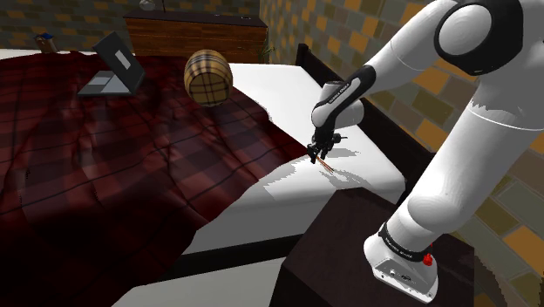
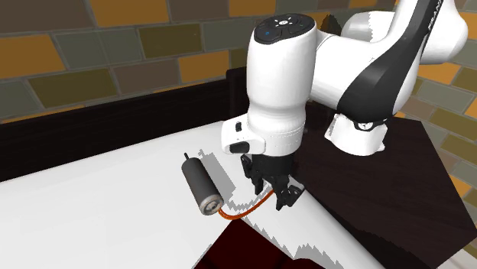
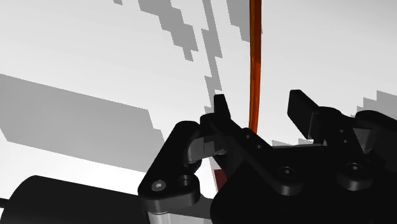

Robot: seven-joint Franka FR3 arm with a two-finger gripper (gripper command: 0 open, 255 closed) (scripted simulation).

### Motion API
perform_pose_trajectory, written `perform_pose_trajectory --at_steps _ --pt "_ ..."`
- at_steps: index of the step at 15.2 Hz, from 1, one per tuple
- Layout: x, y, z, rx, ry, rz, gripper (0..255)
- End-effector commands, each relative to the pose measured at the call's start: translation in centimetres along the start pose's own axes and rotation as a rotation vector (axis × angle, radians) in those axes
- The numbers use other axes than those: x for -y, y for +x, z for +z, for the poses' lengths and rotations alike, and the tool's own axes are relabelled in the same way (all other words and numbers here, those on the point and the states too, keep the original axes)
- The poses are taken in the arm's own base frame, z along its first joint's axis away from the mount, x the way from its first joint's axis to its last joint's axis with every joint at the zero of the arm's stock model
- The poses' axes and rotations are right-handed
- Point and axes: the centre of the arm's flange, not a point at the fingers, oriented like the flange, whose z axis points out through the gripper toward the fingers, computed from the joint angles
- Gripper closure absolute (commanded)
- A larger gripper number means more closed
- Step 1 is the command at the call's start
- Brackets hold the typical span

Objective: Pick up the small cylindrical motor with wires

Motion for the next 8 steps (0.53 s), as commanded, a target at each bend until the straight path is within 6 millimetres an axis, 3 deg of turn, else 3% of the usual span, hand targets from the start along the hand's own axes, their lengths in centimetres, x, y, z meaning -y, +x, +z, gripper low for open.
perform_pose_trajectory --at_steps 1,8 --pt "-0.3 -0.2 -0.2 0.0 -0.003 0.008 255" --pt "-0.3 -0.5 -3.9 0.0 -0.003 0.008 255"
